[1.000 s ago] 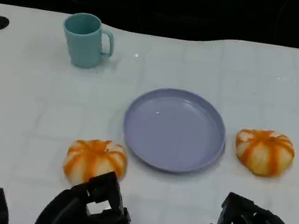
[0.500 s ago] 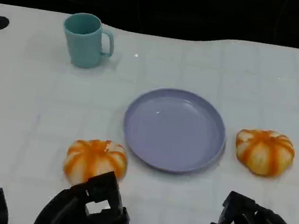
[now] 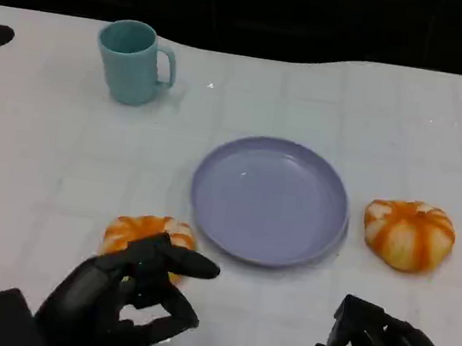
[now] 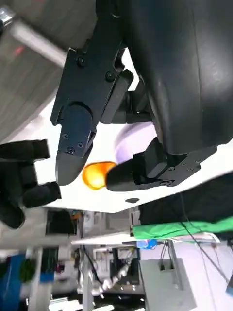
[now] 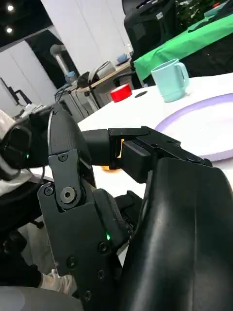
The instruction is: Grasp the bread from the table and place it into the plate.
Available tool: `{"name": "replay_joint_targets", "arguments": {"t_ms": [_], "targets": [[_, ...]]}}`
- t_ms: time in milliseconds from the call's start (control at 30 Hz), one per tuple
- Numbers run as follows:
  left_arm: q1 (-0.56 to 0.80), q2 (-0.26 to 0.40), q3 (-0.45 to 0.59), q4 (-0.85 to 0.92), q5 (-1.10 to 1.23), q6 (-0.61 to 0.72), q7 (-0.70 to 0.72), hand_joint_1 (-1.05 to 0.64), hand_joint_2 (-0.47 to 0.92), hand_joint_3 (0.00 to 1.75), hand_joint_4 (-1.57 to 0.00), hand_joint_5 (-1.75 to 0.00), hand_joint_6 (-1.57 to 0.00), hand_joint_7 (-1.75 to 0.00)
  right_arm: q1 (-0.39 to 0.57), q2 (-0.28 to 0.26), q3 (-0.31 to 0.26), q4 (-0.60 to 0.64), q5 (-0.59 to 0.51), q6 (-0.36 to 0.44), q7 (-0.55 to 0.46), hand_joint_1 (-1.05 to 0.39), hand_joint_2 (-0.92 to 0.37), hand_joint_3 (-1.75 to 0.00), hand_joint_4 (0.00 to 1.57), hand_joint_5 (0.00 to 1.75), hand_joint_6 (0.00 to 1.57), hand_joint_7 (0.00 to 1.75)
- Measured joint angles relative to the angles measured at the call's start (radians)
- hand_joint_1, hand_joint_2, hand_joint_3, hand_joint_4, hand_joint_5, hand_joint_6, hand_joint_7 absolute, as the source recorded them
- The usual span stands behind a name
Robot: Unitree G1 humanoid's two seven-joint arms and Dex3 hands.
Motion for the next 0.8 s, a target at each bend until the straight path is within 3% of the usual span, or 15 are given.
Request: {"name": "replay_joint_targets", "arguments": {"t_ms": [267, 333, 467, 800], "targets": [[-0.028, 0.117, 0.013, -0.119, 0.246, 0.007, 0.117, -0.61, 0.91, 0.00, -0.30, -0.67, -0.41, -0.02, -0.003, 0.005, 0.003, -0.003, 0.001, 0.012, -0.006, -0.71, -0.92, -0.21, 0.89, 1.58, 0.80, 1.30], [-0.033, 0.154, 0.011, -0.160, 0.368, 0.010, 0.156, -0.65, 0.92, 0.03, -0.29, -0.52, -0.34, 0.00, -0.003, 0.005, 0.003, -0.005, 0.001, 0.012, -0.007, -0.72, -0.92, -0.21, 0.89, 1.58, 0.80, 1.30], [-0.055, 0.232, 0.001, -0.247, 0.596, 0.044, 0.201, -0.69, 0.92, 0.01, -0.30, -0.41, -0.28, 0.00, -0.003, 0.004, 0.004, -0.008, -0.005, 0.012, -0.010, -0.72, -0.92, -0.21, 0.88, 1.58, 0.80, 1.30], [-0.143, 0.262, -0.121, -0.297, 1.023, 0.220, 0.229, -0.69, 0.88, 0.00, -0.28, -0.29, -0.24, 0.00, 0.000, 0.003, 0.002, -0.011, -0.002, 0.018, -0.007, -0.70, -0.92, -0.22, 0.88, 1.57, 0.79, 1.30]]}}
